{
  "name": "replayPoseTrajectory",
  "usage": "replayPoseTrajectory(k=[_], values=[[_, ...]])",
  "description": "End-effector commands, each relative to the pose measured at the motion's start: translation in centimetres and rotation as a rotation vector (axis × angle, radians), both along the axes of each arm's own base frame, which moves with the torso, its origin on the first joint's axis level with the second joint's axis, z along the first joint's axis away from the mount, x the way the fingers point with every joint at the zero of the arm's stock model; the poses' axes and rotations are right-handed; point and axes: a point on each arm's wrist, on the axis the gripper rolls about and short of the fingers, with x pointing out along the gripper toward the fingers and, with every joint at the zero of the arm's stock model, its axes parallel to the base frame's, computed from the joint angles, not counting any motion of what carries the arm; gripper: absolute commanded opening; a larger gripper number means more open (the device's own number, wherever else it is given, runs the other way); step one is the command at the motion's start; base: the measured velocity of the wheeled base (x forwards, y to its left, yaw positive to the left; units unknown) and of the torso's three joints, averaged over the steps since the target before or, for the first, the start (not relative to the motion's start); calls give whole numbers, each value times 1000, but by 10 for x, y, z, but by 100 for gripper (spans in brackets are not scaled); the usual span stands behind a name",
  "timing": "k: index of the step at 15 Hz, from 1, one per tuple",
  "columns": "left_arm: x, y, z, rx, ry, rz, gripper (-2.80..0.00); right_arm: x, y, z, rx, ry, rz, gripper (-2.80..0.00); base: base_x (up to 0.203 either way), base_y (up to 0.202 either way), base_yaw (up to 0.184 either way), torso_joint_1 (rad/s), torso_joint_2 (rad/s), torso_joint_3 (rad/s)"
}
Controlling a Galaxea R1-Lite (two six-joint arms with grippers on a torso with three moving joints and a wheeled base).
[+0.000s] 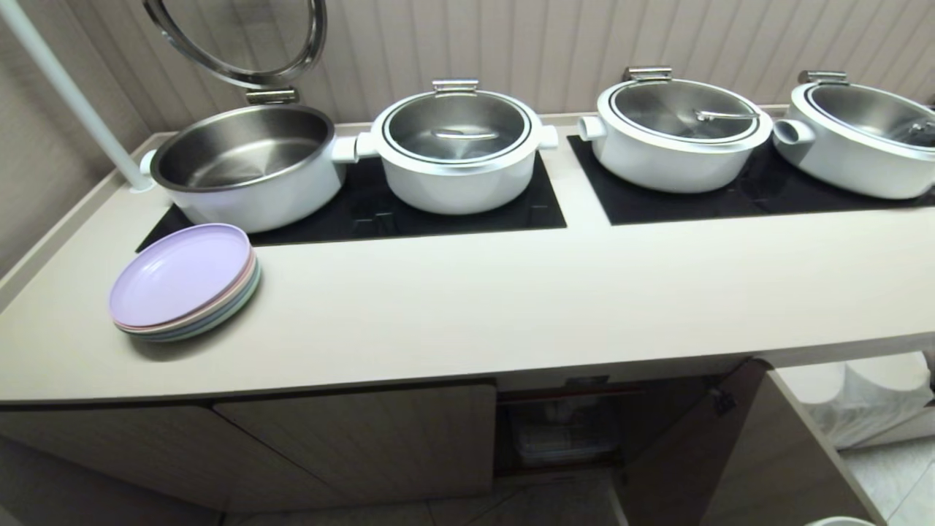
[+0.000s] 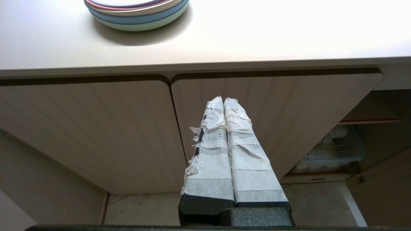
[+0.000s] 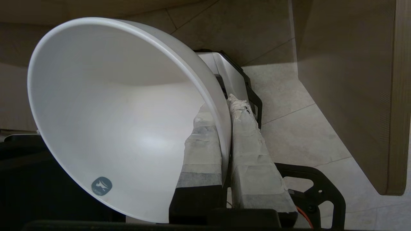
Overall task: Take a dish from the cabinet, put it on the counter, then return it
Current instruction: Put it back into the cabinet
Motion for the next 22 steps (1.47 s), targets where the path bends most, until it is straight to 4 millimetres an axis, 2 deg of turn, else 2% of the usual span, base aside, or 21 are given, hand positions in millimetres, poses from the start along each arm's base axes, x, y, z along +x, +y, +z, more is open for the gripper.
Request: replayPoseTrajectory(k=[1,13,22], values=[[0,0,0,0,-1,1,-280,0,0,-1,2,7,1,-280,0,0,0,0,0,0],[0,0,0,0,-1,1,-280,-4,2,-2,65,9,43,-280,0,0,0,0,0,0],[0,0,0,0,-1,1,-280,-11,8,-4,135,37,165,-280,0,0,0,0,0,0]])
